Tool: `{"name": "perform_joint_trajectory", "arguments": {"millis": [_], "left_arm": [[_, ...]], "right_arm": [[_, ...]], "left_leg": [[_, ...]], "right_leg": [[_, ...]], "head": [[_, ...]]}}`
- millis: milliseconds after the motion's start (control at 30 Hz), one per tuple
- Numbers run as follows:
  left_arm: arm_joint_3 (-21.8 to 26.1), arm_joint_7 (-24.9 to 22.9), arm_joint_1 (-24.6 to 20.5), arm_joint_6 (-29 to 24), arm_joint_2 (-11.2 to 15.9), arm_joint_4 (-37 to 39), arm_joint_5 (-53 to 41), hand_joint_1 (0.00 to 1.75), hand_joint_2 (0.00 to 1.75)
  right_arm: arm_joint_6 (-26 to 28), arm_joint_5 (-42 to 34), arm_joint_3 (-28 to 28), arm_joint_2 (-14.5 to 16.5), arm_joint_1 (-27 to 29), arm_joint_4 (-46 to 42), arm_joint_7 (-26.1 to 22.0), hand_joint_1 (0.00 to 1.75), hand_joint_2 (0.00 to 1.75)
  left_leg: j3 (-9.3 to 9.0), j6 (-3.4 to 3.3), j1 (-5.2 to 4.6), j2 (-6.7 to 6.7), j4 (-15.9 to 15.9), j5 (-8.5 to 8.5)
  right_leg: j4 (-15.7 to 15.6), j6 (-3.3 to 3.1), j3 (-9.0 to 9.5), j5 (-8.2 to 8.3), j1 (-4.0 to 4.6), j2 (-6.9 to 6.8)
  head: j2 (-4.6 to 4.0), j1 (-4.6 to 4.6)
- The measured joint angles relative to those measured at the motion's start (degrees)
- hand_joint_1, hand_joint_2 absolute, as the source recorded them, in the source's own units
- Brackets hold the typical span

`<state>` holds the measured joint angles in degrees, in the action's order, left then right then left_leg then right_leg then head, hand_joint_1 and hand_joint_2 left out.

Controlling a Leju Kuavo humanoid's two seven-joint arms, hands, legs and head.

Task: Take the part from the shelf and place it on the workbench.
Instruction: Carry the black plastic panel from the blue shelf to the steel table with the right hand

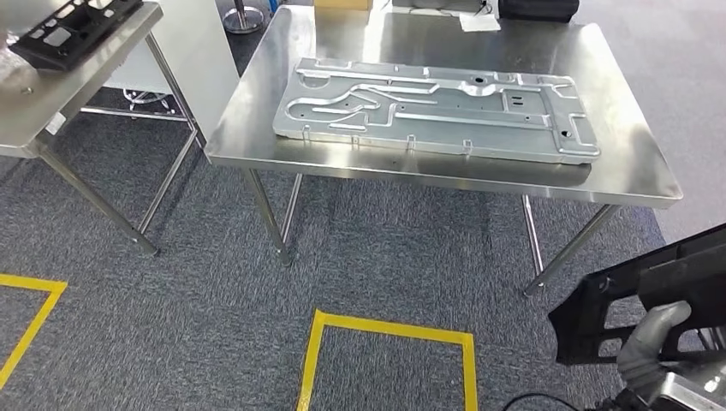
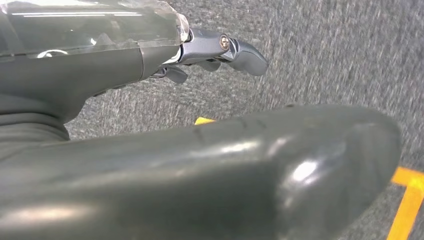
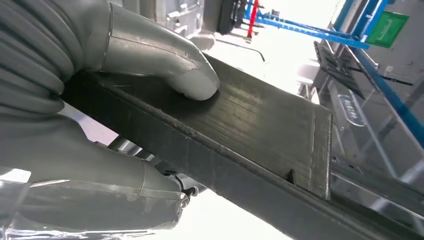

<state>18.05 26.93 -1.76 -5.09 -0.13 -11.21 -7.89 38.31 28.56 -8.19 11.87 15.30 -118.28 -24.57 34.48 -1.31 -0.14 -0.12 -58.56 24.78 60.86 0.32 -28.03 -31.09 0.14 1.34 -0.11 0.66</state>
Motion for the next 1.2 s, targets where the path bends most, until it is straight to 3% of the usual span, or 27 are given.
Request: {"name": "perform_joint_trajectory", "arguments": {"millis": [67, 133, 167, 200, 233, 300, 367, 400, 500, 567, 633, 700, 733, 767, 833, 900, 967, 1033, 1100, 1167, 1200], "left_arm": [[0.0, -0.1, -0.3, 0.2, 0.0, 0.0, -0.8, 0.0, 0.0], [0.0, -0.3, -0.5, 0.5, -0.1, 0.0, -1.5, 0.0, 0.0], [0.0, -0.4, -0.6, 0.6, -0.1, 0.0, -1.8, 0.0, 0.0], [-0.1, -0.6, -0.7, 0.6, -0.1, 0.0, -2.2, 0.0, 0.0], [-0.1, -0.8, -0.7, 0.7, -0.2, 0.0, -2.6, 0.0, 0.0], [-0.1, -1.2, -0.9, 0.7, -0.3, 0.0, -3.3, 0.0, 0.0], [-0.2, -1.5, -1.3, 0.7, -0.4, 0.0, -4.0, 0.0, 0.0], [-0.2, -1.6, -1.5, 0.8, -0.4, 0.0, -4.3, 0.0, 0.0], [-0.2, -1.8, -2.1, 0.8, -0.4, 0.0, -4.8, 0.0, 0.0], [-0.2, -1.8, -2.4, 0.9, -0.5, 0.0, -5.0, 0.0, 0.0], [-0.2, -1.9, -2.6, 0.9, -0.5, 0.0, -5.4, 0.0, 0.0], [-0.2, -2.1, -2.5, 1.0, -0.6, 0.0, -5.9, 0.0, 0.0], [-0.2, -2.2, -2.5, 1.0, -0.6, 0.0, -6.2, 0.0, 0.0], [-0.2, -2.3, -2.5, 1.1, -0.6, 0.0, -6.6, 0.0, 0.0], [-0.2, -2.5, -2.6, 1.1, -0.4, 0.0, -7.3, 0.0, 0.0], [-0.2, -2.8, -2.6, 1.3, -0.2, -0.1, -7.9, 0.0, 0.0], [-0.1, -3.0, -2.7, 1.5, -0.2, -0.1, -8.4, 0.0, 0.0], [-0.1, -3.2, -3.0, 1.7, -0.3, -0.1, -8.9, 0.0, 0.0], [-0.1, -3.4, -3.4, 1.8, -0.3, -0.1, -9.4, 0.0, 0.0], [-0.1, -3.6, -3.7, 1.8, -0.5, -0.2, -9.9, 0.0, 0.0], [-0.1, -3.7, -3.7, 1.8, -0.6, -0.2, -10.0, 0.0, 0.0]], "right_arm": [[0.9, 3.2, -1.2, -1.1, -1.8, 0.0, 0.4, 1.75, 1.75], [1.2, 5.5, -2.7, -2.6, -4.0, 0.3, 1.7, 1.75, 1.75], [1.2, 6.4, -3.4, -3.5, -5.2, 0.6, 2.6, 1.75, 1.75], [1.2, 7.5, -4.1, -4.6, -6.5, 1.0, 3.6, 1.75, 1.75], [1.2, 8.5, -4.8, -5.7, -7.9, 1.5, 4.8, 1.75, 1.75], [0.9, 10.9, -6.2, -8.3, -11.0, 2.9, 7.2, 1.75, 1.75], [0.5, 12.9, -7.6, -11.0, -14.3, 4.8, 9.5, 1.75, 1.75], [0.2, 13.8, -8.2, -12.2, -15.8, 5.8, 10.5, 1.75, 1.75], [-0.3, 16.5, -9.5, -15.5, -19.7, 8.4, 12.7, 1.75, 1.75], [-0.5, 17.6, -9.9, -17.0, -21.7, 9.7, 13.5, 1.75, 1.75], [-0.9, 19.0, -10.0, -18.2, -23.3, 11.2, 14.5, 1.75, 1.75], [-1.5, 21.6, -10.0, -19.5, -24.9, 13.1, 16.1, 1.75, 1.75], [-1.7, 23.8, -10.0, -20.3, -25.9, 14.2, 17.0, 1.75, 1.75], [-2.1, 27.1, -10.0, -21.3, -27.0, 15.4, 18.0, 1.75, 1.75], [-3.1, 36.2, -9.9, -23.6, -29.4, 18.1, 19.6, 1.75, 1.75], [-4.2, 45.2, -9.4, -25.8, -31.3, 20.6, 20.5, 1.75, 1.75], [-5.3, 51.8, -8.3, -27.7, -32.6, 22.4, 20.8, 1.75, 1.75], [-6.0, 56.2, -6.8, -29.3, -34.0, 24.0, 20.9, 1.75, 1.75], [-6.4, 58.4, -5.0, -30.5, -35.7, 25.7, 20.9, 1.75, 1.75], [-6.6, 59.7, -3.2, -31.1, -36.8, 27.2, 21.0, 1.75, 1.75], [-6.6, 60.2, -2.3, -31.2, -37.1, 27.9, 21.1, 1.75, 1.75]], "left_leg": [[-1.38, -0.43, 0.23, 0.06, 0.8, 0.31], [-2.3, -0.62, 0.31, 0.06, 1.0, 1.04], [-2.82, -0.56, 0.38, 0.05, 1.0, 1.53], [-3.47, -0.44, 0.46, 0.05, 1.0, 2.07], [-4.24, -0.26, 0.58, 0.05, 1.0, 2.65], [-5.81, 0.29, 0.77, 0.08, 0.9, 3.92], [-6.58, 1.02, 0.79, 0.07, 0.9, 4.94], [-6.78, 1.43, 0.75, 0.09, 0.9, 5.19], [-6.9, 2.44, 0.77, 0.17, -0.3, 5.39], [-4.09, 2.71, 0.85, 0.14, -5.4, 6.01], [1.0, 2.77, 0.81, 0.13, -12.8, 8.5], [4.77, 2.44, 0.66, 0.12, -16.2, 10.78], [5.42, 1.99, 0.49, 0.11, -15.1, 10.34], [5.28, 1.33, 0.23, 0.09, -12.4, 8.42], [4.21, -0.61, -0.73, -0.09, -5.2, 1.87], [3.38, -1.75, -1.55, -0.39, -0.9, -2.01], [2.49, -1.75, -1.59, -0.51, 0.4, -2.21], [1.11, -1.81, -1.24, -0.52, 1.6, -2.39], [-0.06, -1.83, -0.89, -0.57, 2.3, -2.04], [-0.9, -1.65, -0.56, -0.59, 2.3, -1.19], [-1.46, -1.45, -0.36, -0.63, 2.3, -0.67]], "right_leg": [[5.1, 0.78, -3.12, -0.98, -0.27, -0.45], [11.0, 1.51, -7.68, -3.92, -0.68, -0.7], [12.5, 1.77, -9.48, -5.09, -0.95, -0.76], [12.5, 2.0, -10.5, -5.21, -1.21, -0.87], [10.7, 2.28, -10.68, -4.0, -1.46, -1.01], [3.9, 2.71, -9.43, 2.0, -1.87, -1.44], [-0.6, 2.23, -8.58, 6.09, -1.69, -1.87], [-1.1, 1.67, -8.58, 6.61, -1.5, -1.9], [-1.5, 0.1, -7.72, 6.11, -1.47, -1.46], [-1.8, -0.67, -6.61, 5.57, -1.47, -1.42], [-1.8, -1.18, -5.72, 4.72, -1.19, -1.37], [-1.8, -1.43, -4.55, 3.72, -0.78, -1.14], [-1.8, -1.5, -3.81, 3.17, -0.53, -1.01], [-1.8, -1.55, -2.99, 2.58, -0.27, -0.9], [-1.9, -1.53, -1.63, 1.44, 0.04, -0.73], [-2.2, -1.11, -1.0, 0.74, 0.04, -0.51], [-2.3, -0.47, -0.64, 0.81, 0.02, -0.36], [-0.3, 0.04, -1.22, 0.84, -0.11, -0.51], [5.4, 0.73, -4.56, -0.67, -0.43, -0.7], [11.6, 1.54, -9.25, -3.52, -0.91, -0.78], [12.8, 1.86, -10.89, -4.33, -1.21, -0.86]], "head": [[0.0, -0.05], [0.0, -0.08], [0.0, -0.09], [0.0, -0.08], [0.0, -0.08], [0.0, -0.13], [0.0, -0.22], [0.0, -0.27], [0.0, -0.26], [0.0, -0.16], [0.0, -0.11], [0.0, -0.11], [0.0, -0.11], [0.0, -0.12], [-0.01, -0.3], [-0.01, -0.54], [0.0, -0.61], [0.0, -0.63], [0.0, -0.66], [0.0, -0.66], [0.0, -0.67]]}}
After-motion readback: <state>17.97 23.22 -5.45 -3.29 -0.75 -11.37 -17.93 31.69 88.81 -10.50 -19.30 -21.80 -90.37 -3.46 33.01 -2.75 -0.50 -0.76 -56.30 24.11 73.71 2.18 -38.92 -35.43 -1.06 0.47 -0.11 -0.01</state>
